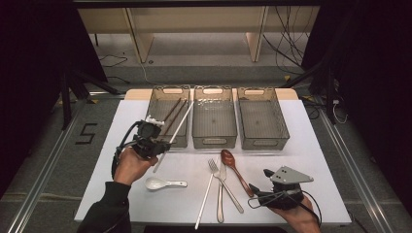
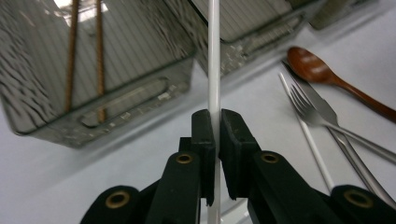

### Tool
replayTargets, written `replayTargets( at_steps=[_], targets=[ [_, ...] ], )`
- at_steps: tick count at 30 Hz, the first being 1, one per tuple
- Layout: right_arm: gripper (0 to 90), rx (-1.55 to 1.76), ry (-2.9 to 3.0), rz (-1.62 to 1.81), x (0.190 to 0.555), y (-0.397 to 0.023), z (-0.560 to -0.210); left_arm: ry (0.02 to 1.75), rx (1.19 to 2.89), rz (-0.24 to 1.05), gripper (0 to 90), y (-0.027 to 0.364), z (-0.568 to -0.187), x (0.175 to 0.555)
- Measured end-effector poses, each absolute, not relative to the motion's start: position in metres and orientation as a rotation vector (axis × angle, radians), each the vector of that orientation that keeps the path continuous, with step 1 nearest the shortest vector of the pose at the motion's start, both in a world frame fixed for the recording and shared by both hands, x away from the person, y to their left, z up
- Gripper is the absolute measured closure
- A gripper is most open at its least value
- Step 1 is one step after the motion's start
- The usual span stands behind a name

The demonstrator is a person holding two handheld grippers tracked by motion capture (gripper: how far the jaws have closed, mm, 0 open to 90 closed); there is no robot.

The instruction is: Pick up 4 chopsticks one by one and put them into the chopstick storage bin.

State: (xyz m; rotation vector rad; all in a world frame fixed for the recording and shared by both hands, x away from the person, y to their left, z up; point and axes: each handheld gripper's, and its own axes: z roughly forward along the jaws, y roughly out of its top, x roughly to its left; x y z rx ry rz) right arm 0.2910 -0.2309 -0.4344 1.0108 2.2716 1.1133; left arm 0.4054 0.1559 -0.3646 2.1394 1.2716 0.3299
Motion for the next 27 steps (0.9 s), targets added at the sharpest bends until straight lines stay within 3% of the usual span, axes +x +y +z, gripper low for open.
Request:
replayTargets(
  at_steps=[27],
  targets=[
    [31.3, 1.011, 2.268, 1.119, 0.292, -0.232, -0.435, 1.365, 2.040, 0.453, 83.9, 0.175, -0.365, 0.486]
  ],
)
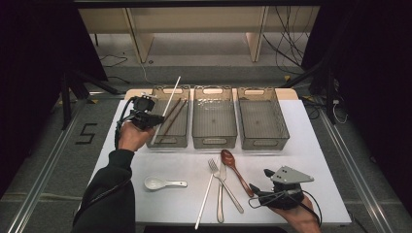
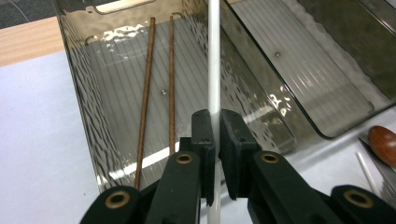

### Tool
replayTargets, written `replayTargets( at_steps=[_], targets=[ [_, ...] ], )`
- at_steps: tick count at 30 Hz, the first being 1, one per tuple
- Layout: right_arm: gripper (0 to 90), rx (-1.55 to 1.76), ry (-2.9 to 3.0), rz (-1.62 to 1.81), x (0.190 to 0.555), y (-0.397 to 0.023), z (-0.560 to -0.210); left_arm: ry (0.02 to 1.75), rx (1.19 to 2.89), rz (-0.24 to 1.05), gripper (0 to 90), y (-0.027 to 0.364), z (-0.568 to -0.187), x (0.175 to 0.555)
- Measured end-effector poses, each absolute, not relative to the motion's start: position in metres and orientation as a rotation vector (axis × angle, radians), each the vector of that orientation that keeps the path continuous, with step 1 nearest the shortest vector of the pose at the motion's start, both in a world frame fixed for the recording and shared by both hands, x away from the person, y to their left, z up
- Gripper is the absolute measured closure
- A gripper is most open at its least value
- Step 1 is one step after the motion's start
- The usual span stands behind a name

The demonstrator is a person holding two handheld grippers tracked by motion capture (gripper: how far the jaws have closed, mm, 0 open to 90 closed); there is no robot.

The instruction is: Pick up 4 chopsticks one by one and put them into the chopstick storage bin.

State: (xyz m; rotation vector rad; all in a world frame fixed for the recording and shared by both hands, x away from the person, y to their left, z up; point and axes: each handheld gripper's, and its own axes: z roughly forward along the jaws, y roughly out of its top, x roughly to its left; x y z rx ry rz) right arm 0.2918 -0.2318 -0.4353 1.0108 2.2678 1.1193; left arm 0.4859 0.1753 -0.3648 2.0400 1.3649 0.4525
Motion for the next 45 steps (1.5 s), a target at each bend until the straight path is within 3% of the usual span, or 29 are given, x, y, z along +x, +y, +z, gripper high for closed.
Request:
replayTargets(
  at_steps=[22, 45],
  targets=[
    [31.4, 1.016, 2.275, 1.122, 0.292, -0.232, -0.437, 1.351, 2.082, 0.546, 83.9, 0.179, -0.369, 0.522],
    [31.4, 1.011, 2.274, 1.120, 0.292, -0.233, -0.437, 1.329, 2.145, 0.607, 83.6, 0.180, -0.397, 0.524]
  ],
)
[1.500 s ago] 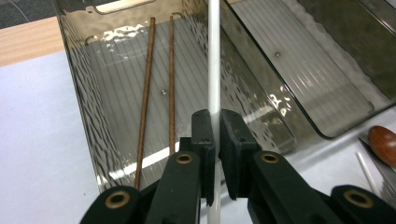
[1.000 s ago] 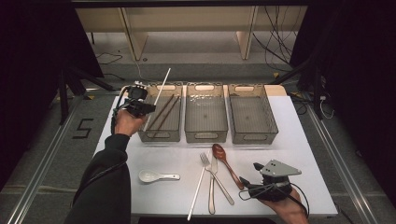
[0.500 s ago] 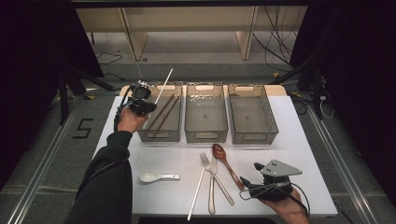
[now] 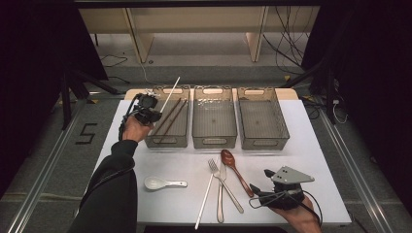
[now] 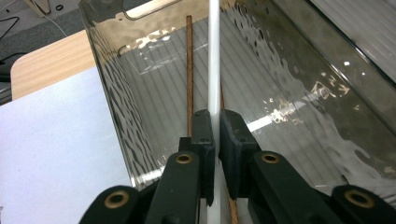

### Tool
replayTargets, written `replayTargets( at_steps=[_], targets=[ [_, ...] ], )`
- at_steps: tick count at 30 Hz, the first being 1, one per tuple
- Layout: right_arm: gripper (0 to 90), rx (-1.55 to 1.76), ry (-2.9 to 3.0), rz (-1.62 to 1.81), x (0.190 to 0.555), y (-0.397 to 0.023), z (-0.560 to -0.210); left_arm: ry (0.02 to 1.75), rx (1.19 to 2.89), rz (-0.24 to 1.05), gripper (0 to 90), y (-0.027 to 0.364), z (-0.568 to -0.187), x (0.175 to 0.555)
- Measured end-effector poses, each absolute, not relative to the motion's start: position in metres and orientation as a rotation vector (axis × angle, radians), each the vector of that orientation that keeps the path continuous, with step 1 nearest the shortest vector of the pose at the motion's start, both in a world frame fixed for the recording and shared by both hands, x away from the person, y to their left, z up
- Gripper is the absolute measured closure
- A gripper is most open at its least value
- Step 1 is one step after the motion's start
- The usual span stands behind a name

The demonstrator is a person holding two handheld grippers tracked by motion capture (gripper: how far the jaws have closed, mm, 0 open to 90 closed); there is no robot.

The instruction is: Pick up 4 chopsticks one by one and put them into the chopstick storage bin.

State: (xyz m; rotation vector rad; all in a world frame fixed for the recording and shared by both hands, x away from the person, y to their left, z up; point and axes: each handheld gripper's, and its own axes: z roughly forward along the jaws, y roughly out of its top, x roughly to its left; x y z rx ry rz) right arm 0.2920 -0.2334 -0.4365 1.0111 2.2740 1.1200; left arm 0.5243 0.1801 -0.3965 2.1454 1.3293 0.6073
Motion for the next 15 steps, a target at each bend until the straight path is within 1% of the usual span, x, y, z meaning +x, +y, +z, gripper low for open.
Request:
replayTargets(
  at_steps=[5, 7, 10, 12, 15],
  targets=[
    [31.4, 1.011, 2.274, 1.120, 0.292, -0.233, -0.436, 1.339, 2.152, 0.608, 82.1, 0.180, -0.398, 0.524],
    [31.4, 1.012, 2.273, 1.120, 0.292, -0.234, -0.436, 1.342, 2.150, 0.599, 75.9, 0.180, -0.397, 0.523],
    [31.5, 1.010, 2.276, 1.119, 0.292, -0.234, -0.436, 1.351, 2.129, 0.594, 71.8, 0.180, -0.393, 0.521],
    [31.4, 1.010, 2.275, 1.119, 0.292, -0.234, -0.436, 1.366, 2.114, 0.562, 63.2, 0.180, -0.389, 0.518],
    [31.4, 1.010, 2.273, 1.120, 0.292, -0.234, -0.436, 1.384, 2.084, 0.518, 56.2, 0.179, -0.381, 0.512]
  ],
)
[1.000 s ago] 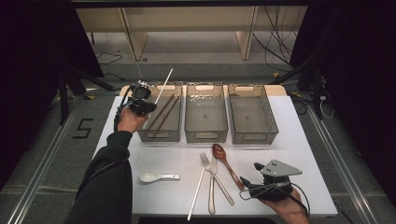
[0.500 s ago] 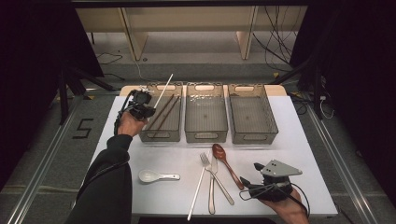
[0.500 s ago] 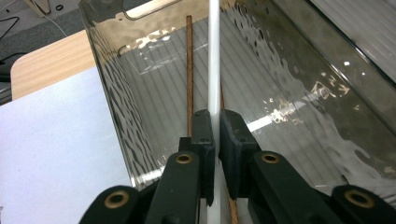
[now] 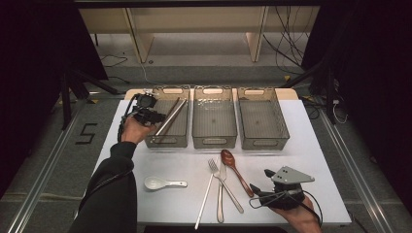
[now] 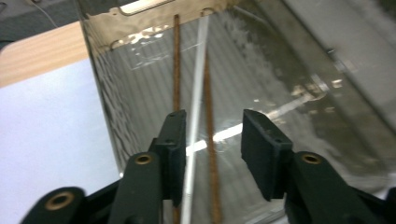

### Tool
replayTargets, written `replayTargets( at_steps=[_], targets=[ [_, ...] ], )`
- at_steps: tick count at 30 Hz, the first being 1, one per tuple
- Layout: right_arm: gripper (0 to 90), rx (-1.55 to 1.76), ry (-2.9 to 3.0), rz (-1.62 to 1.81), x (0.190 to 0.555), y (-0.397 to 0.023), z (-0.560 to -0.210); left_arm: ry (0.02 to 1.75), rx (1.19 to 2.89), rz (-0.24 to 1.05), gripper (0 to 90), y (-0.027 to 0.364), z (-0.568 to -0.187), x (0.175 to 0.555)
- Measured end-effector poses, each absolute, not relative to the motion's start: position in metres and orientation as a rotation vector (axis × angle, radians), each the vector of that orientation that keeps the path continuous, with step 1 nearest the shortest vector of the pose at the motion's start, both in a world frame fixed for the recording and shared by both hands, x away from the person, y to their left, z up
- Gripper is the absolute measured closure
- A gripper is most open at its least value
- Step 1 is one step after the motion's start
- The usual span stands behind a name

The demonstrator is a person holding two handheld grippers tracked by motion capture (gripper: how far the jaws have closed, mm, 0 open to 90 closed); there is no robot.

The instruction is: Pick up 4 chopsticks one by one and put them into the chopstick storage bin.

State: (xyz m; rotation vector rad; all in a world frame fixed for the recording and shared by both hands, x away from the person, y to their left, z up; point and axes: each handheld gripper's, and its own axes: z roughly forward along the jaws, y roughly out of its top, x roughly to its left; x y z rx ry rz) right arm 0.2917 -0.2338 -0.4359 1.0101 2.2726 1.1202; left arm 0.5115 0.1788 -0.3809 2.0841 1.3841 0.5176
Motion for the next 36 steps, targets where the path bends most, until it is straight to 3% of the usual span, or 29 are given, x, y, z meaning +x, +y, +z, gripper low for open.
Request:
replayTargets(
  at_steps=[5, 13, 25, 36],
  targets=[
    [31.4, 1.015, 2.272, 1.117, 0.292, -0.234, -0.436, 1.416, 2.039, 0.461, 43.2, 0.174, -0.370, 0.493],
    [31.4, 1.018, 2.272, 1.116, 0.292, -0.234, -0.436, 1.411, 2.042, 0.348, 31.9, 0.160, -0.370, 0.453],
    [31.4, 1.020, 2.271, 1.114, 0.291, -0.233, -0.437, 1.365, 2.139, 0.263, 23.1, 0.128, -0.394, 0.400],
    [31.4, 1.009, 2.270, 1.116, 0.290, -0.233, -0.436, 1.329, 2.183, 0.242, 20.7, 0.102, -0.410, 0.374]
  ],
)
